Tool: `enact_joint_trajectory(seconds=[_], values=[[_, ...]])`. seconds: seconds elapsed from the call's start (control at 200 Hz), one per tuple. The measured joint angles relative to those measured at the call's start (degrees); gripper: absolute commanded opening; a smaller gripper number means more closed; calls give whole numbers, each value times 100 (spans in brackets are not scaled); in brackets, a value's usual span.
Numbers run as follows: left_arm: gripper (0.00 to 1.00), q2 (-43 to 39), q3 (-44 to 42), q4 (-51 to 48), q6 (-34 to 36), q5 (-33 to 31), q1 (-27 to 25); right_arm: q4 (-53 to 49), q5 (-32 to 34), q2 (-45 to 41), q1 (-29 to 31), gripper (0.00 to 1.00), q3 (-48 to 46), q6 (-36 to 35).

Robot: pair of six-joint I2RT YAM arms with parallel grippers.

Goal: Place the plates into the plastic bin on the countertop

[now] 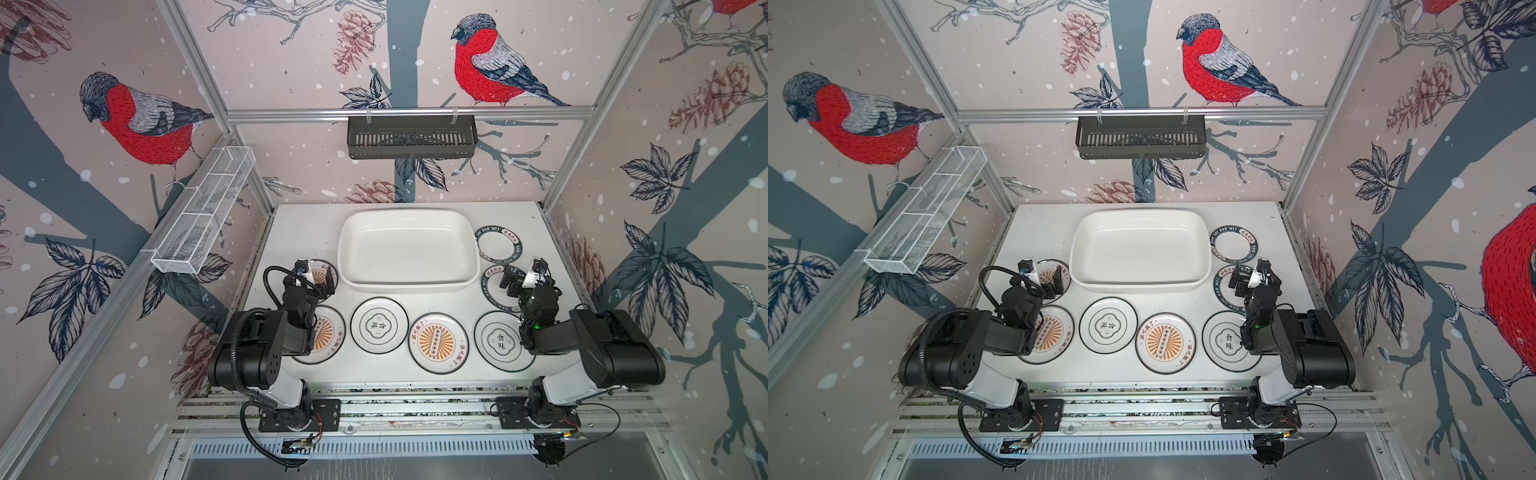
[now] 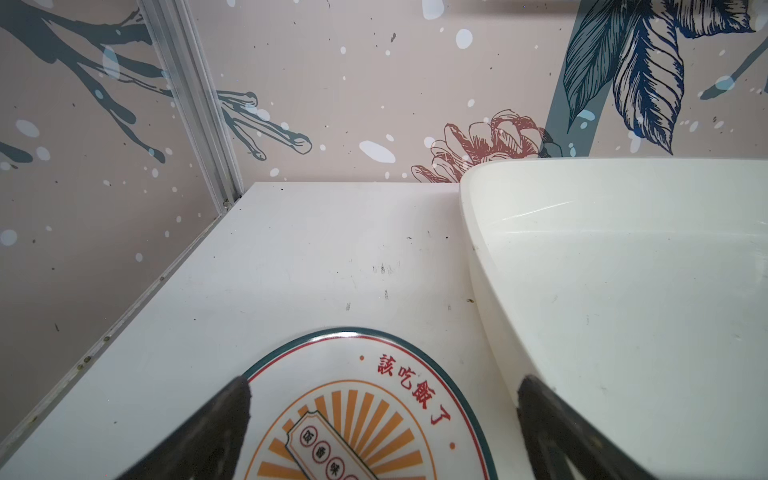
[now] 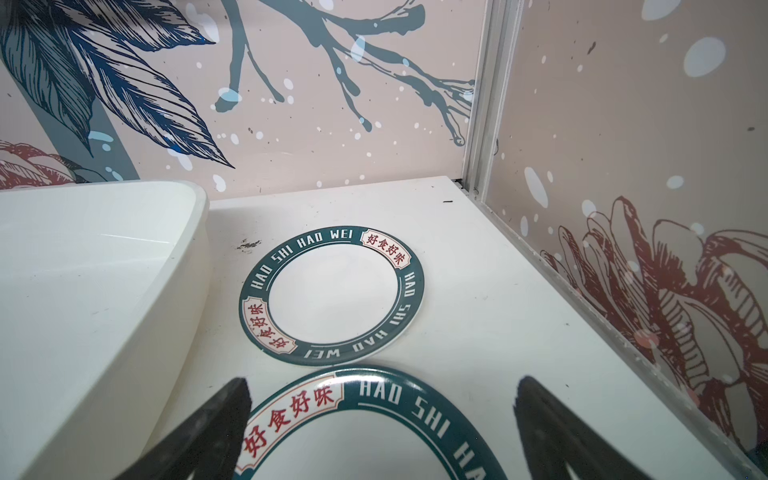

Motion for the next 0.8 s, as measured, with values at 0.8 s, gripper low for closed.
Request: enact_joint_trajectory(seconds=[0.8], values=[[99,0,0,0,0,0,0,2,61,0,11,100,0,-13]])
